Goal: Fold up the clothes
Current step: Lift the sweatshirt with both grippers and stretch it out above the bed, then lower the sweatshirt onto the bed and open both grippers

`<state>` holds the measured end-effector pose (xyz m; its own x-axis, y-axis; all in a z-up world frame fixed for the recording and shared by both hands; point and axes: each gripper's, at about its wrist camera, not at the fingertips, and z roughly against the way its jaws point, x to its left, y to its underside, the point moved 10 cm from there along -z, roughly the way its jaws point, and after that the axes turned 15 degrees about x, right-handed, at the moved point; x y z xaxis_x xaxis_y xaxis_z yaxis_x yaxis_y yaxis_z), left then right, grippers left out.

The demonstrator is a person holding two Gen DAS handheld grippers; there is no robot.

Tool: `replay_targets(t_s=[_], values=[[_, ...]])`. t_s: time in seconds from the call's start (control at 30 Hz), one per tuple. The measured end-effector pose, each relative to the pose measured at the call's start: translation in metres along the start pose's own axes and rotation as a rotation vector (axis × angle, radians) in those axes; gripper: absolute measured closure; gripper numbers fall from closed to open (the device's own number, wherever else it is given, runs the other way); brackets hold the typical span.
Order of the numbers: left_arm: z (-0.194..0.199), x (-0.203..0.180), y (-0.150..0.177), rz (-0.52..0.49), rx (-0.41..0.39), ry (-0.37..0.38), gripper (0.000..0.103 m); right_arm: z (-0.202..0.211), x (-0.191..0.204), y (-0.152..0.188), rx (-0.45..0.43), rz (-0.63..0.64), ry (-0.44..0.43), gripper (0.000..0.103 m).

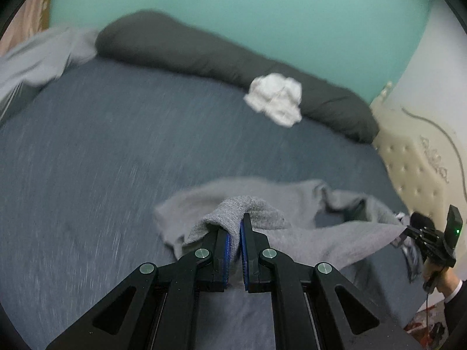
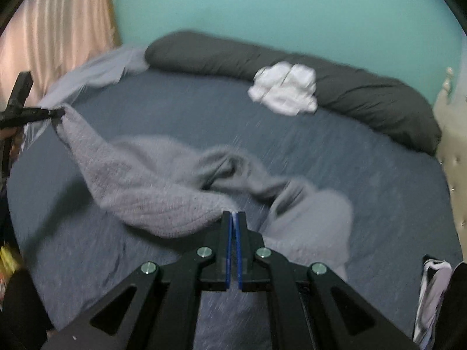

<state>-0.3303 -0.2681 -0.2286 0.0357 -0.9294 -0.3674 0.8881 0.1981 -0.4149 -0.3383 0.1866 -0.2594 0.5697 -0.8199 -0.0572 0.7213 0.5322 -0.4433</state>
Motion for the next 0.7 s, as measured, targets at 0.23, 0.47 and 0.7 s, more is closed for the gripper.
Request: replay_targets(t_s=[0.23, 0.47, 0.7], values=[[-0.015, 0.031, 0.064, 0.029, 0.08, -0.014, 0.096, -0.03, 0.022, 0.059, 0.105, 0.009, -0.036, 0.101], [-0.031, 0.052, 0.113, 0.084, 0.147, -0.021, 0.095, -0.048, 0.035, 0.095, 0.184, 0.042, -0.052, 0.101], [-0.036, 0.059, 0.138, 0.143, 0.175, 0.015, 0.082, -0.06, 0.05, 0.128, 0.257, 0.072, -0.076, 0.101]])
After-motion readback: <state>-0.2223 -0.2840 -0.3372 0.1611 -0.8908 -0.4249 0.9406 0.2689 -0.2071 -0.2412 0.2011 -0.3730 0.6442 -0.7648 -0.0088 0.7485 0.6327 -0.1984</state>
